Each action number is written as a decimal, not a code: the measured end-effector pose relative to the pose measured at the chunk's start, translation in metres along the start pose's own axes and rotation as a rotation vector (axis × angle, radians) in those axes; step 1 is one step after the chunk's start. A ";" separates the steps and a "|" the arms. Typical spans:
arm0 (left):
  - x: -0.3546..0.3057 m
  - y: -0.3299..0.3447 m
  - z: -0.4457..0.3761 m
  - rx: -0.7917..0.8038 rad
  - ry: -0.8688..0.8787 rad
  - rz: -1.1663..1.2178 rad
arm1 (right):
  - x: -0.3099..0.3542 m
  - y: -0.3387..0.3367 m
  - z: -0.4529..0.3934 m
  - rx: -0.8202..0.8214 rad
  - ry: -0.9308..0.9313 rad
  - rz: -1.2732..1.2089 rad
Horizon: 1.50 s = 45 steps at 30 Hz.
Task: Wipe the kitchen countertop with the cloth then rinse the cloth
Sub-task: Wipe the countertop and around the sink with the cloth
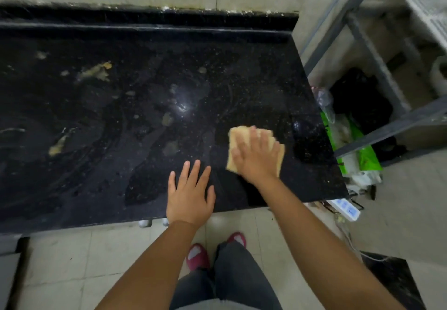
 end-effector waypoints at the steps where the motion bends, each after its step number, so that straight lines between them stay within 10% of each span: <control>1: 0.002 0.001 0.001 -0.015 0.003 0.001 | 0.012 0.008 0.016 -0.016 -0.089 0.030; 16: -0.003 0.009 0.009 -0.048 0.055 -0.010 | -0.155 -0.016 0.045 -0.154 0.337 0.056; 24: -0.011 -0.011 0.005 -0.136 -0.013 -0.043 | -0.072 -0.022 -0.074 -0.022 0.005 0.045; 30: -0.052 -0.016 -0.027 -0.236 -0.232 -0.001 | -0.070 0.006 0.009 -0.029 -0.517 0.031; 39: -0.076 0.011 -0.056 -0.163 -0.359 -0.001 | -0.168 -0.041 -0.120 -0.108 0.035 0.010; 45: -0.079 0.016 -0.054 -0.201 -0.381 -0.010 | -0.064 -0.037 -0.157 -0.010 -0.256 0.051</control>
Point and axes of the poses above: each hand's wrist, its own z-axis away from the middle knuckle, its own y-axis out of the palm, x = y × z, the point moved 4 cm from there along -z, towards the middle knuckle, and after that the axes turned 11 degrees about -x, right-handed, at the moved point
